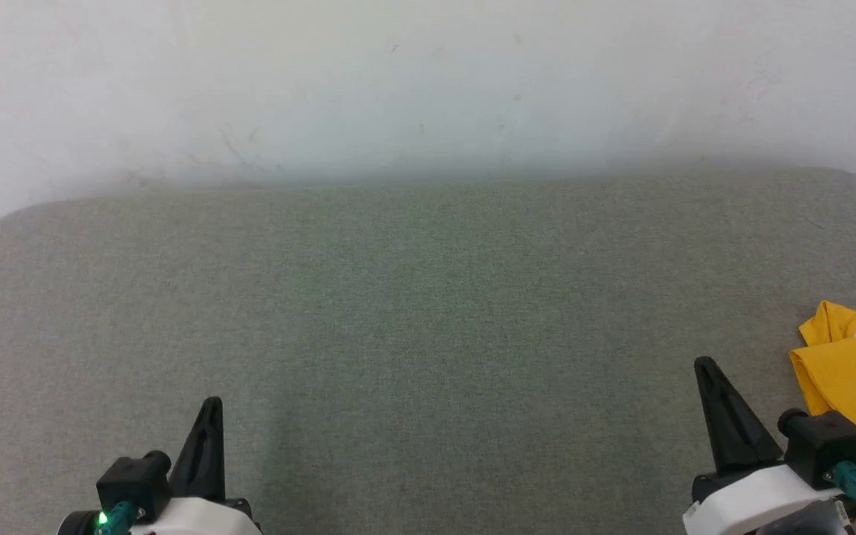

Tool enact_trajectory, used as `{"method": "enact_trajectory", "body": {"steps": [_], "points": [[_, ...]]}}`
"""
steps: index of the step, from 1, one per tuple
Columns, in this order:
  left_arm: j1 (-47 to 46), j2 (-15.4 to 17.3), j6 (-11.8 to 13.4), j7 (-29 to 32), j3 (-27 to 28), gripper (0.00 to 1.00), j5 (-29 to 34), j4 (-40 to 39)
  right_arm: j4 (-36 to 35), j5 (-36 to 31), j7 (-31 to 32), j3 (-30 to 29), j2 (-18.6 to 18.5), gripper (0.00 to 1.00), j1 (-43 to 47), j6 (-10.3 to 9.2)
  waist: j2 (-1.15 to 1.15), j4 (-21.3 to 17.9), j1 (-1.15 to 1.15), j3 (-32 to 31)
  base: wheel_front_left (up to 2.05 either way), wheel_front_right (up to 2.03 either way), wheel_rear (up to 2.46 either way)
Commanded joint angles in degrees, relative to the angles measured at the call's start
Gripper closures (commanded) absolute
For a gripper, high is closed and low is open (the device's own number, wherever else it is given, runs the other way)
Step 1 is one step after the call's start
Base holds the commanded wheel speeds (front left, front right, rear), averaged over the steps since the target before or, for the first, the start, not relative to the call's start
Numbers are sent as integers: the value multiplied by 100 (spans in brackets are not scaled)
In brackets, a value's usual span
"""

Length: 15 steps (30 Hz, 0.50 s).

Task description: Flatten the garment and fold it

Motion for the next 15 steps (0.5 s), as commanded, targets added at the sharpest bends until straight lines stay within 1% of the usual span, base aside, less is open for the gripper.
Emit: {"method": "enact_trajectory", "body": {"steps": [1,15], "points": [[-81,-17,37,32,-15,100,59,-48,19,-65,9,-3,9,100,-90,-1,0,-3,0,-1,0,0,0],[-133,-58,80,195,-38,100,188,-164,69,-139,65,-6,13,100,-178,-2,0,-27,0,-7,0,0,0]]}}
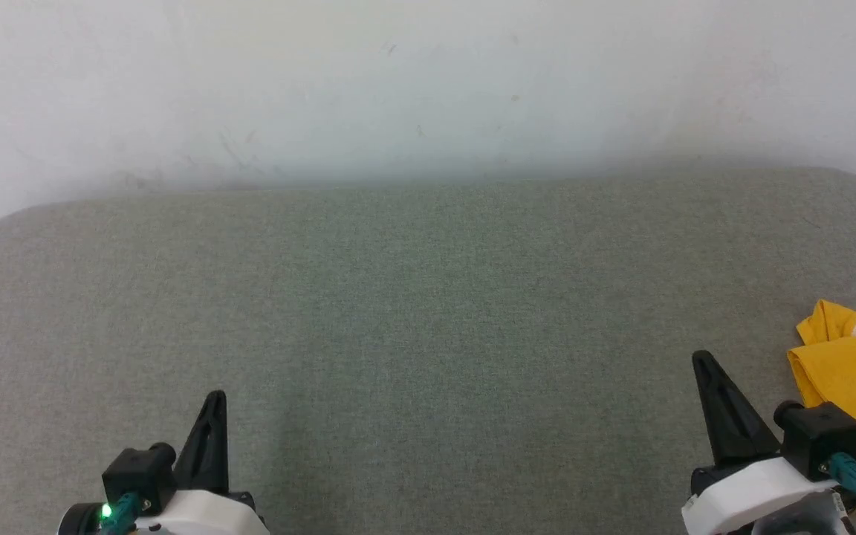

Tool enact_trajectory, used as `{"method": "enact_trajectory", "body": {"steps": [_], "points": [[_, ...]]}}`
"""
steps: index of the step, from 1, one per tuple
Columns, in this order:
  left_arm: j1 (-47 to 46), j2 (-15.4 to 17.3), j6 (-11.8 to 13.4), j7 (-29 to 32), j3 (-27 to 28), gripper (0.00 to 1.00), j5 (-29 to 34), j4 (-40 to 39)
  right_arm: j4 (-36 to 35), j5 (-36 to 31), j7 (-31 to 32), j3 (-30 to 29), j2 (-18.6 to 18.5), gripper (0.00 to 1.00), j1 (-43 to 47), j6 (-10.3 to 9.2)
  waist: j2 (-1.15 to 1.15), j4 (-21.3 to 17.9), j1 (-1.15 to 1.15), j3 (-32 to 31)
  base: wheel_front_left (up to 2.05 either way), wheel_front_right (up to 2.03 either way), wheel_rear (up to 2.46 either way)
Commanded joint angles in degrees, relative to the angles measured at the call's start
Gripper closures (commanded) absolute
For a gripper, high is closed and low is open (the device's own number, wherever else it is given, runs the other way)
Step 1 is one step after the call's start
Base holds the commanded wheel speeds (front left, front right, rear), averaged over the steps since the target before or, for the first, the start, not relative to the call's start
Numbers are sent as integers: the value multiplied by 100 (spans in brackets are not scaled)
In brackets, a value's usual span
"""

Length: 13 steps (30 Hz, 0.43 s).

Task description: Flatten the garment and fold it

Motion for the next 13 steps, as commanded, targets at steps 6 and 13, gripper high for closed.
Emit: {"method": "enact_trajectory", "body": {"steps": [6,13], "points": [[-119,-40,48,102,-25,100,141,-98,44,-77,29,-8,14,100,-106,-2,0,-12,0,-3,0,0,0],[-146,-60,69,184,-37,100,206,-156,70,-114,58,-9,16,100,-151,-3,0,-24,0,-6,0,0,0]]}}
